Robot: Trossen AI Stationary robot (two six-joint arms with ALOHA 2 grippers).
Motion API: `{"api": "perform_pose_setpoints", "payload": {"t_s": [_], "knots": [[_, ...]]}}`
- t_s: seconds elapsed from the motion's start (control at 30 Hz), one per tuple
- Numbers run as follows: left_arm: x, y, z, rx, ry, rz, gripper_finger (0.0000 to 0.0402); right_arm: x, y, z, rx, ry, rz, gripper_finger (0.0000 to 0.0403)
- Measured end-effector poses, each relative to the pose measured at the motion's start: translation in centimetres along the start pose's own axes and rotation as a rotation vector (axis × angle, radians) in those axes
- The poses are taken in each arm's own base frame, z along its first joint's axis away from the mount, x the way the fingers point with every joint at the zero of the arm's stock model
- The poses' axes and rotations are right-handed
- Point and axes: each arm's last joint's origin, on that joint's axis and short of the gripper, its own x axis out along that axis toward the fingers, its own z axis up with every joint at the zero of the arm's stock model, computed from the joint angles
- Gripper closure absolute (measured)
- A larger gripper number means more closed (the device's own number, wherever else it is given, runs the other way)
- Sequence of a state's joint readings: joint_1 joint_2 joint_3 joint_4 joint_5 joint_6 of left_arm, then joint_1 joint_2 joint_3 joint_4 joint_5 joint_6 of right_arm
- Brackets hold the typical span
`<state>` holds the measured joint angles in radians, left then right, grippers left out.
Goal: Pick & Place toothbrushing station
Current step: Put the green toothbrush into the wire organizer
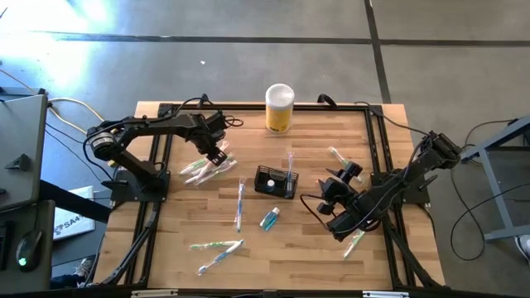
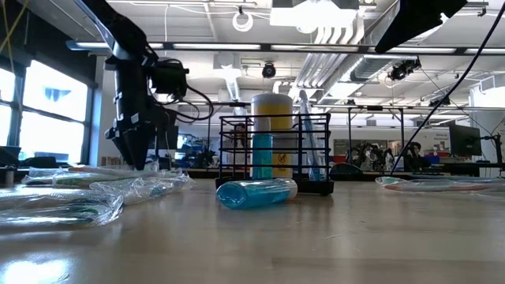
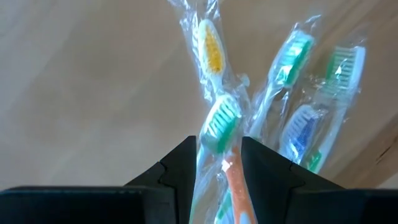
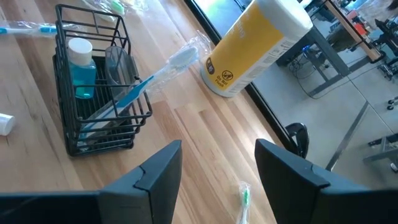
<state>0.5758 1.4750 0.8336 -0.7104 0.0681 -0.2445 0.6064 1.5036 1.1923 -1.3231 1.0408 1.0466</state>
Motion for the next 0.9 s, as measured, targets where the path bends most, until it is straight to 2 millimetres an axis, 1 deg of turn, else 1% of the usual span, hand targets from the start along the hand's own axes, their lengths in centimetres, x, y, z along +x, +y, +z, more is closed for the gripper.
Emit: {"api": "perform_pose_setpoints", "payload": {"t_s": [0.2,0.3,0.43,0.6,0.63,0.9], "knots": [[0.01,0.03,0.08,0.0,-0.011,0.016,0.028,0.0,0.0,0.0,0.0,0.0,0.0,0.0207],[0.01,0.04,0.08,0.001,-0.011,0.016,0.0292,0.0,0.0,0.0,0.0,0.0,0.0,0.0207],[0.01,0.04,0.08,0.001,-0.012,0.019,0.0324,0.0,0.0,0.0,0.0,0.0,0.0,0.0207],[0.01,0.04,0.11,0.003,-0.015,0.018,0.0387,0.0,0.0,0.0,-0.005,0.0,0.0,0.0207],[0.01,0.04,0.09,0.004,-0.013,0.018,0.0393,0.0,0.0,0.0,-0.012,0.0,0.0,0.0207],[-0.09,0.06,-0.03,0.001,0.007,0.023,0.0399,0.0,0.05,-0.09,-0.031,0.031,0.018,0.0207]]}}
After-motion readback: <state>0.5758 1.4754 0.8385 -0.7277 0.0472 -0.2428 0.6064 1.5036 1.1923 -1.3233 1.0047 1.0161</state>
